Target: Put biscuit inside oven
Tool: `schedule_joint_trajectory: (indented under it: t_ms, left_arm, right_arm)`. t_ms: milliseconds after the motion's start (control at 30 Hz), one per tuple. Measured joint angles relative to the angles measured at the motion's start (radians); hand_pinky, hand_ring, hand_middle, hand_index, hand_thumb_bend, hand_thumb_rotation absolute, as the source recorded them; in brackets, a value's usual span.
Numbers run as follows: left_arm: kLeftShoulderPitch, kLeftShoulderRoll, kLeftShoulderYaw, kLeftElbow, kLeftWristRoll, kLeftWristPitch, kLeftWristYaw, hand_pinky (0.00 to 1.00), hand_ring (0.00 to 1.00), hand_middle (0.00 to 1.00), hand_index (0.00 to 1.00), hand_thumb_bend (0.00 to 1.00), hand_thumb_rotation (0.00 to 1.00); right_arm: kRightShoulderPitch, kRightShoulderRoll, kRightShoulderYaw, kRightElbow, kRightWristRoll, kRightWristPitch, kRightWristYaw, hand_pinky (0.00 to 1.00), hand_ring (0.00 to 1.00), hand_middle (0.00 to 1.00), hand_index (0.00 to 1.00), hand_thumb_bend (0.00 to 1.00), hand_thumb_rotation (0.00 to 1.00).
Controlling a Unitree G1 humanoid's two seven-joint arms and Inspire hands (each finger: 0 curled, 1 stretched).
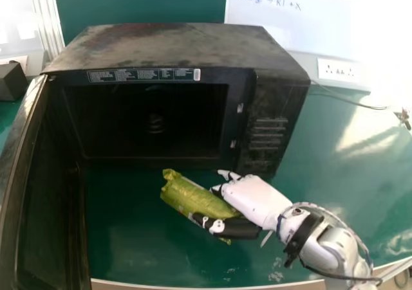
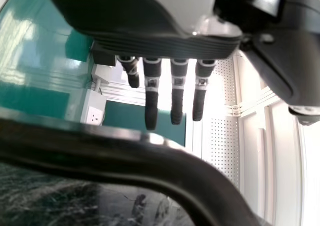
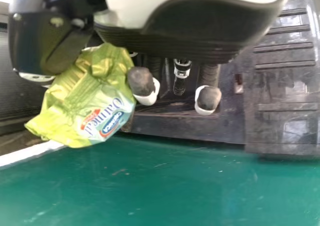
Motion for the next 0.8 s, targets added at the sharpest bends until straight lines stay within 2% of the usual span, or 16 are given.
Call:
schedule_joint_trajectory:
  t_ms: [67, 200, 467, 567, 633, 667, 700, 800]
  left_arm:
    - [-0.002, 0.0, 0.0, 0.003, 0.001, 0.0, 0.0, 0.64, 0.71, 0.82, 0.83, 0.76, 0.64]
    - [-0.002, 0.0, 0.0, 0.005, 0.0, 0.0, 0.0, 0.64, 0.71, 0.82, 0.83, 0.77, 0.66]
    - [-0.002, 0.001, -0.004, 0.006, 0.0, 0.0, -0.01, 0.62, 0.69, 0.81, 0.82, 0.78, 0.66]
    - [-0.002, 0.001, -0.004, 0.006, 0.001, 0.0, -0.011, 0.61, 0.68, 0.81, 0.82, 0.77, 0.67]
    - [-0.002, 0.0, -0.004, 0.007, 0.001, 0.0, -0.011, 0.61, 0.68, 0.8, 0.82, 0.78, 0.67]
    - [-0.002, 0.001, -0.004, 0.007, 0.001, 0.0, -0.012, 0.61, 0.68, 0.8, 0.82, 0.78, 0.67]
    - [-0.002, 0.001, -0.004, 0.007, 0.0, 0.0, -0.013, 0.62, 0.69, 0.81, 0.82, 0.78, 0.68]
    - [-0.002, 0.001, -0.004, 0.007, -0.001, 0.0, -0.018, 0.63, 0.7, 0.82, 0.83, 0.78, 0.67]
  right_arm:
    - [0.0, 0.01, 0.0, -0.004, 0.0, 0.005, 0.007, 0.0, 0.0, 0.0, 0.07, 0.38, 0.0]
    - [-0.003, 0.027, 0.004, -0.01, -0.001, 0.005, 0.012, 0.0, 0.0, 0.0, 0.07, 0.28, 0.0]
    - [-0.045, 0.09, 0.03, -0.013, -0.002, 0.006, 0.014, 0.0, 0.0, 0.0, 0.07, 0.27, 0.0]
    - [-0.071, 0.105, 0.044, -0.004, -0.011, 0.002, 0.011, 0.0, 0.0, 0.0, 0.06, 0.04, 0.0]
    - [-0.082, 0.115, 0.053, 0.005, -0.02, 0.001, 0.01, 0.0, 0.0, 0.0, 0.07, 0.01, 0.0]
    - [-0.087, 0.123, 0.058, 0.009, -0.022, 0.001, 0.009, 0.0, 0.0, 0.0, 0.07, 0.13, 0.0]
    - [-0.095, 0.131, 0.064, 0.012, -0.023, 0.0, 0.008, 0.0, 0.0, 0.0, 0.07, 0.19, 0.0]
    - [-0.118, 0.148, 0.076, 0.021, -0.028, 0.001, 0.007, 0.0, 0.0, 0.0, 0.08, 0.22, 0.0]
